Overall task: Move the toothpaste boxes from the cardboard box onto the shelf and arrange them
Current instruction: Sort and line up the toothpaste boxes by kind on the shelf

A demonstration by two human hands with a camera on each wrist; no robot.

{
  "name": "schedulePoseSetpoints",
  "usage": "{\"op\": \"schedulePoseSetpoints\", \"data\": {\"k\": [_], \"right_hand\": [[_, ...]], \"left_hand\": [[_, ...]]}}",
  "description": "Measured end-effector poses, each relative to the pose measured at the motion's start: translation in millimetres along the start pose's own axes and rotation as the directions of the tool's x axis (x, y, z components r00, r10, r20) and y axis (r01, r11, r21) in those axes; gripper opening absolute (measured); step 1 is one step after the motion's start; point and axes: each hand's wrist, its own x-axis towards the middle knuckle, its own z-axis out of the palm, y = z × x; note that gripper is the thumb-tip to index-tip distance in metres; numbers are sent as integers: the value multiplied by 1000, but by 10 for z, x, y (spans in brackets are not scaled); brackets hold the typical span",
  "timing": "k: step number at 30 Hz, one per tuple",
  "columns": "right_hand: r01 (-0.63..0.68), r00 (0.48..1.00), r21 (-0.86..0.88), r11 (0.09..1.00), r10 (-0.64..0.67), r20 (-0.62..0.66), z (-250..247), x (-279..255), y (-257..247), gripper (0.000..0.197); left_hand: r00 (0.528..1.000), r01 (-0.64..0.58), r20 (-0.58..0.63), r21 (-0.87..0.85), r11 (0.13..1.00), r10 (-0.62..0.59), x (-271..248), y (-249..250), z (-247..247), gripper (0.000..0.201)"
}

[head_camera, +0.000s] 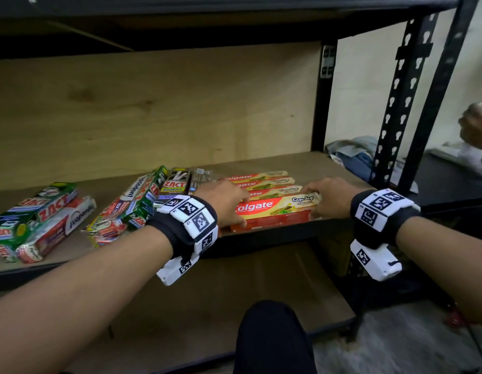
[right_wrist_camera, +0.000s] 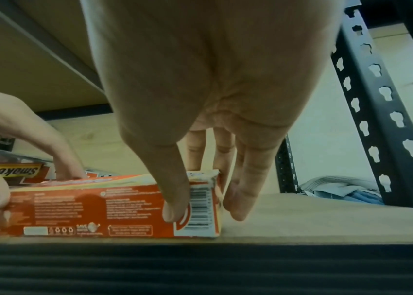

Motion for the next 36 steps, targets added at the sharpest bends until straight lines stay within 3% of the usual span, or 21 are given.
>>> {"op": "schedulePoseSetpoints", "data": {"k": [6,12,17,22,28,31,33,36], "right_hand": [[34,999,12,999,-34,-35,-26,45,-24,49],[25,999,-22,999,-24,27,-20,145,-91,38],[34,997,-156,987,-22,75,-87,190,-221,57],[35,996,-205,978,-16,93,-106,241,-258,63],[37,987,-253,967,4,160,-210,213,-331,56],[-15,960,-286,958,94,264,-362,212,-438,54],[-36,953,-310,950,126,275,-460,193,-581,48],[-33,984,-228,973,72,165,-575,152,-854,39]], "left_hand": [[997,-4,82,-10,1000,5,41,-47,-4,55],[986,-40,159,-35,999,45,130,-47,-46,43],[981,-64,181,-57,996,73,213,-6,-94,25],[978,-49,195,-95,994,67,245,-3,-141,31],[976,-137,152,-134,981,157,81,-62,-255,27],[979,-187,44,-226,956,201,-92,-195,-366,27],[984,-176,-51,-243,954,169,-220,-346,-432,25],[993,-83,-99,-283,956,56,-388,-643,-460,25]]}}
